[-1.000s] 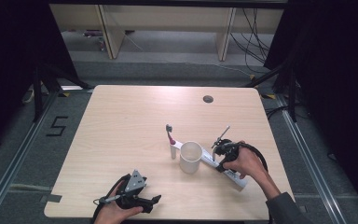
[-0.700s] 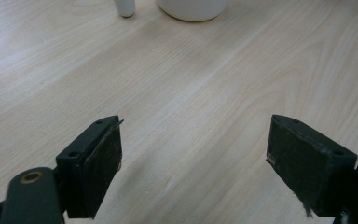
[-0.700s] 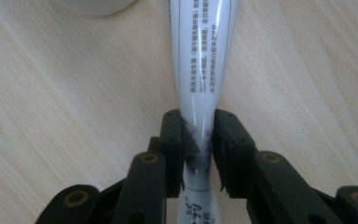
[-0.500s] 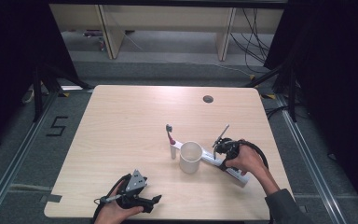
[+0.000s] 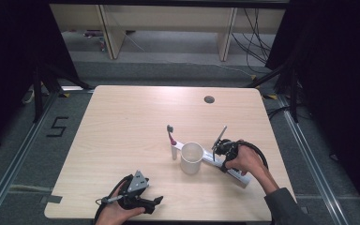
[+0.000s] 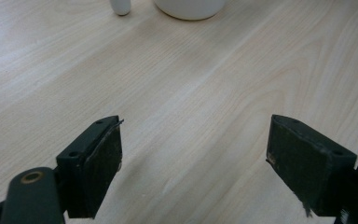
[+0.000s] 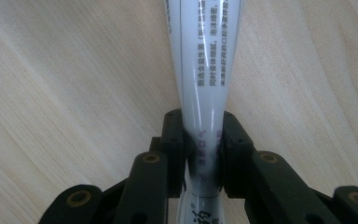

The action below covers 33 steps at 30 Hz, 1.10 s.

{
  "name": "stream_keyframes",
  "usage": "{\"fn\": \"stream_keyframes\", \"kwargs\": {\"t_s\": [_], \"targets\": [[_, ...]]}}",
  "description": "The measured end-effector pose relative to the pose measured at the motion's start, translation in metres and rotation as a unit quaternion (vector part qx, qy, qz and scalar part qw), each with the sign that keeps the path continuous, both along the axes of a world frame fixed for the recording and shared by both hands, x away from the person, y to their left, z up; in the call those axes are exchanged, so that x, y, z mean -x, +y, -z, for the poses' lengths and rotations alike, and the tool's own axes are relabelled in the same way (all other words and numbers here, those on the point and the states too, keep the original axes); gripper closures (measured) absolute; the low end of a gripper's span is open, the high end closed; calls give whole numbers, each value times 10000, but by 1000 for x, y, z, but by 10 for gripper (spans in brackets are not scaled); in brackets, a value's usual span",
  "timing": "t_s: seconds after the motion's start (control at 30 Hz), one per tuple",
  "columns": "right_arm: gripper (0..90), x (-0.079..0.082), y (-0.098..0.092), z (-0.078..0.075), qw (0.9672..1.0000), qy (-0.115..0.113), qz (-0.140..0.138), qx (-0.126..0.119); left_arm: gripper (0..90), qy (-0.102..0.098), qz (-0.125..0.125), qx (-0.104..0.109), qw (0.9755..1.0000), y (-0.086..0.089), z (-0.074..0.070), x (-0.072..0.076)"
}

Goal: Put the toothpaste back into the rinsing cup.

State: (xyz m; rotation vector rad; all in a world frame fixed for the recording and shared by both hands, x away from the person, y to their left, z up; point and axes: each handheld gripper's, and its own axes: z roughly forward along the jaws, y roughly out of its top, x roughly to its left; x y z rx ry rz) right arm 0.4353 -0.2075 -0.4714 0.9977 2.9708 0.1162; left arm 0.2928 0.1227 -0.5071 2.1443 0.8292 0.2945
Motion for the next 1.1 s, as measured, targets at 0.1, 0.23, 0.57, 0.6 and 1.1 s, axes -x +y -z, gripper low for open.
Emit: {"fn": "stream_keyframes", "kwargs": {"t_s": [0.1, 0.23, 0.57, 0.6, 1.1], "targets": [[750, -1, 2, 1, 10000, 66, -2, 42, 176, -15, 6, -56, 10000, 0, 0, -1], [752, -1, 2, 2, 9999, 72, -17, 110, 176, -17, 7, -46, 10000, -1, 0, -1], [759, 0, 4, 1, 9997, 60, -62, 206, 178, -6, 21, -32, 10000, -2, 1, -1], [760, 0, 4, 0, 9998, 59, -43, 209, 178, 4, 16, -10, 10000, -2, 1, -2], [764, -4, -14, -13, 9984, -308, 126, -466, 180, 11, 56, -38, 10000, -2, 1, -3]]}}
